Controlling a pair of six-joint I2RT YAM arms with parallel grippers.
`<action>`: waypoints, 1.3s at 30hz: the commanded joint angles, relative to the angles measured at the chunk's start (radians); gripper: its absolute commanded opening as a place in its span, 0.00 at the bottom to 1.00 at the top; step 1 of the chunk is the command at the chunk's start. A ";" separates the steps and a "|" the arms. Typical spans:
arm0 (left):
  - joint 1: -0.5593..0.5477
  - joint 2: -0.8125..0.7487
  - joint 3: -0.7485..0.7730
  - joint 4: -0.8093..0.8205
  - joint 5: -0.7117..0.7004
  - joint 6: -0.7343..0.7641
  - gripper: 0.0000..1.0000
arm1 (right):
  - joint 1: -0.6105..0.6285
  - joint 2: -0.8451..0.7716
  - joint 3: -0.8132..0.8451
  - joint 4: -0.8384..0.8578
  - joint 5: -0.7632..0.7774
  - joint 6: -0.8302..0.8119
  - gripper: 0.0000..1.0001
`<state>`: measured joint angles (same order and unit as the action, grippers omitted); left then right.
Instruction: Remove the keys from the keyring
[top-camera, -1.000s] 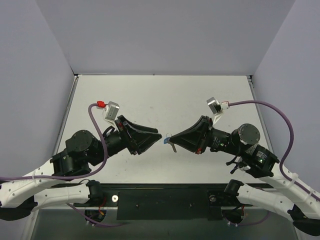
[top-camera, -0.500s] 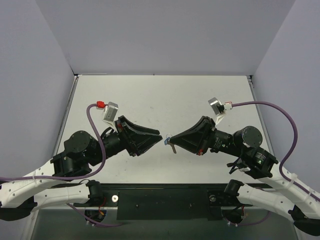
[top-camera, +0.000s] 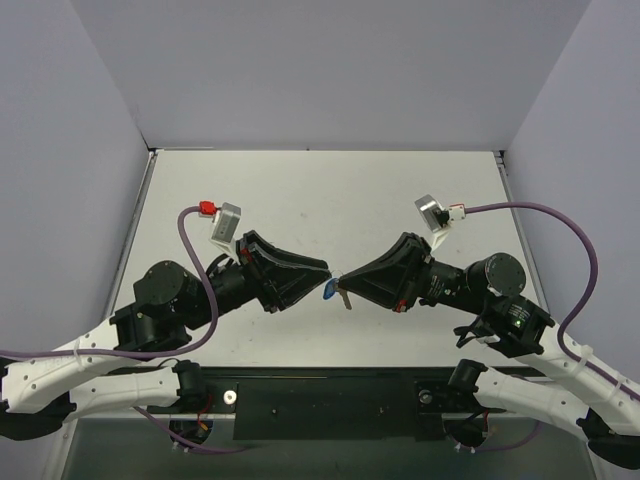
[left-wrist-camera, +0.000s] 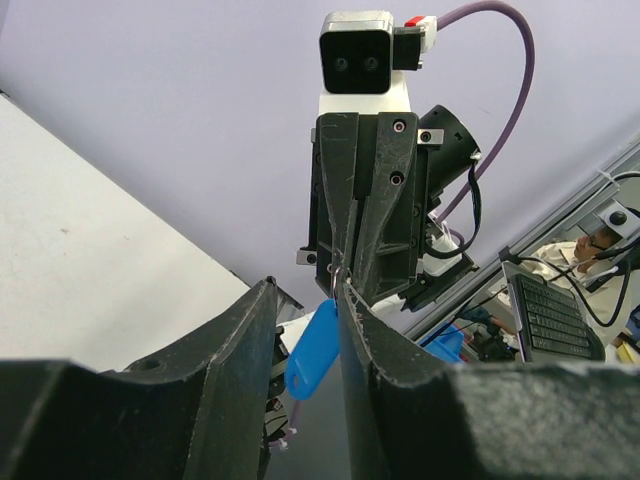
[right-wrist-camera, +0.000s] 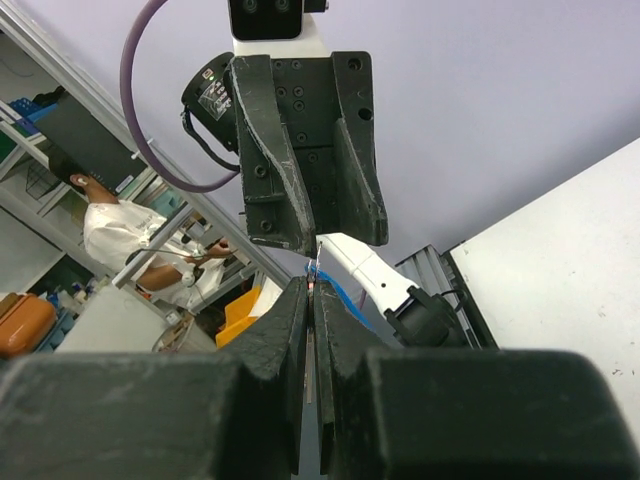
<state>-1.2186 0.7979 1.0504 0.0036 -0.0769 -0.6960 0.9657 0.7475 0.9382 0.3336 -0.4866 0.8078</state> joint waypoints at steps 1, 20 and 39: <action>-0.002 0.003 0.007 0.075 0.022 -0.007 0.40 | 0.014 0.004 0.013 0.081 -0.020 -0.009 0.00; -0.002 0.038 0.033 0.058 0.042 -0.014 0.11 | 0.030 0.016 0.024 0.071 -0.040 -0.024 0.00; -0.010 0.098 0.158 -0.195 0.175 0.026 0.00 | 0.050 0.062 0.088 -0.163 -0.084 -0.124 0.00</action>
<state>-1.2182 0.8631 1.1519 -0.1322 0.0387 -0.6891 0.9985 0.7849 0.9859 0.2157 -0.5320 0.7311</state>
